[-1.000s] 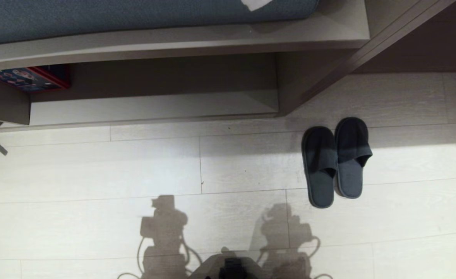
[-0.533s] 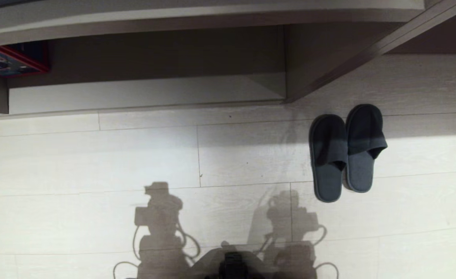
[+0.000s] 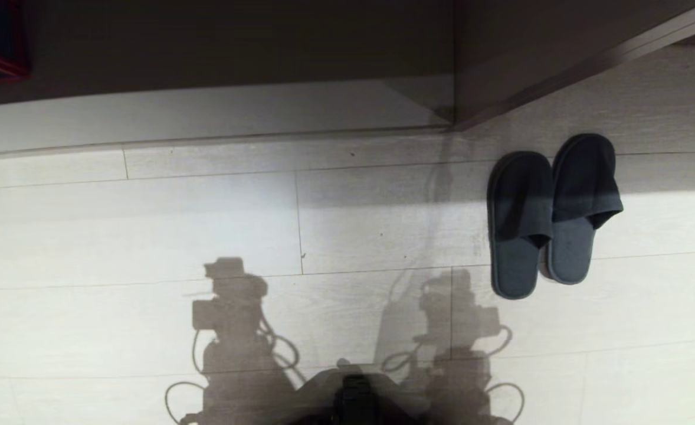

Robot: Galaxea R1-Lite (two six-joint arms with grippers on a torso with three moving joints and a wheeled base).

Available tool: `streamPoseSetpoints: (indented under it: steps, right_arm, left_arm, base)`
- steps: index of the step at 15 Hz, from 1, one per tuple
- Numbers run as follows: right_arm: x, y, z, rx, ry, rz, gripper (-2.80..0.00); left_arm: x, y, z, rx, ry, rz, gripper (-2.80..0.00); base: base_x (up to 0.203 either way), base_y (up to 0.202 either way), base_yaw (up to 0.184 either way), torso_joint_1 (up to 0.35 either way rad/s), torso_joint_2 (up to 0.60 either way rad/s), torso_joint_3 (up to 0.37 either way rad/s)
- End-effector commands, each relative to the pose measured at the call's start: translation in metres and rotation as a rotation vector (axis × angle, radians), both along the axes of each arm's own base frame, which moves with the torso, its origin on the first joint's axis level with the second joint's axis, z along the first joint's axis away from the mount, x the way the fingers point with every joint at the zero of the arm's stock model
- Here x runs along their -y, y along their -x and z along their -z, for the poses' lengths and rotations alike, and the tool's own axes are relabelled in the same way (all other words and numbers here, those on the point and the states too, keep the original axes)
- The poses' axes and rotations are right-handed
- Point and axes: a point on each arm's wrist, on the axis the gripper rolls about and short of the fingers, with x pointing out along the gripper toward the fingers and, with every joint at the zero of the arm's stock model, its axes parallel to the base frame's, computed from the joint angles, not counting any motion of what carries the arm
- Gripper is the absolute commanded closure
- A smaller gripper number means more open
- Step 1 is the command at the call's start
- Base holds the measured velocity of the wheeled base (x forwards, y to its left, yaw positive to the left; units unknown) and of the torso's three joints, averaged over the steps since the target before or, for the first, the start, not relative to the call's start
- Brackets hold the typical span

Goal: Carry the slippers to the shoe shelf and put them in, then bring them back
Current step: Pick up the slippers on the floor

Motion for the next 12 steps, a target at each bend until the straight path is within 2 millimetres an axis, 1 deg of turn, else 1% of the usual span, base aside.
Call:
streamPoseSetpoints:
  steps: [1, 4, 5, 6, 7, 9, 11, 12]
  right_arm:
    - [0.0, 0.0, 0.0, -0.002, -0.002, -0.001, 0.0]
    - [0.0, 0.001, -0.003, 0.009, 0.001, -0.001, 0.0]
    - [0.0, 0.003, -0.01, 0.026, 0.0, -0.001, 0.0]
    - [0.0, 0.005, -0.024, 0.04, -0.001, 0.0, 0.0]
    - [0.0, 0.004, -0.036, 0.006, 0.0, 0.005, 0.0]
    - [0.0, -0.007, -0.061, -0.092, 0.004, 0.012, 0.0]
    - [0.0, -0.028, -0.085, -0.164, 0.01, 0.012, 0.0]
    - [0.0, -0.038, -0.094, -0.183, 0.02, 0.008, 0.0]
  left_arm:
    - [0.0, 0.0, 0.0, -0.001, 0.001, 0.0, 0.0]
    - [0.0, 0.0, 0.0, -0.001, -0.001, -0.001, 0.0]
    - [0.0, 0.0, 0.0, -0.001, -0.001, 0.0, 0.0]
    - [0.0, 0.0, 0.0, -0.001, -0.001, -0.001, 0.0]
    - [0.0, 0.0, 0.0, -0.001, -0.004, -0.001, 0.0]
    - [0.0, 0.0, 0.0, -0.001, -0.004, 0.0, 0.0]
    - [0.0, 0.0, 0.0, -0.001, -0.004, -0.001, 0.0]
    - [0.0, 0.0, 0.0, -0.001, -0.004, 0.0, 0.0]
  base:
    - [0.0, 0.0, 0.0, 0.002, 0.0, -0.193]
    - [0.0, 0.0, 0.0, 0.005, 0.0, -0.172]
    - [0.0, 0.0, 0.0, 0.001, 0.0, -0.058]
    - [0.0, 0.0, 0.0, 0.002, 0.0, -0.038]
    - [0.0, 0.0, 0.0, 0.002, 0.0, -0.028]
    - [0.0, 0.0, 0.0, 0.0, 0.0, 0.0]
    - [0.0, 0.0, 0.0, 0.0, 0.0, 0.0]
    - [0.0, 0.0, 0.0, 0.0, 0.0, 0.0]
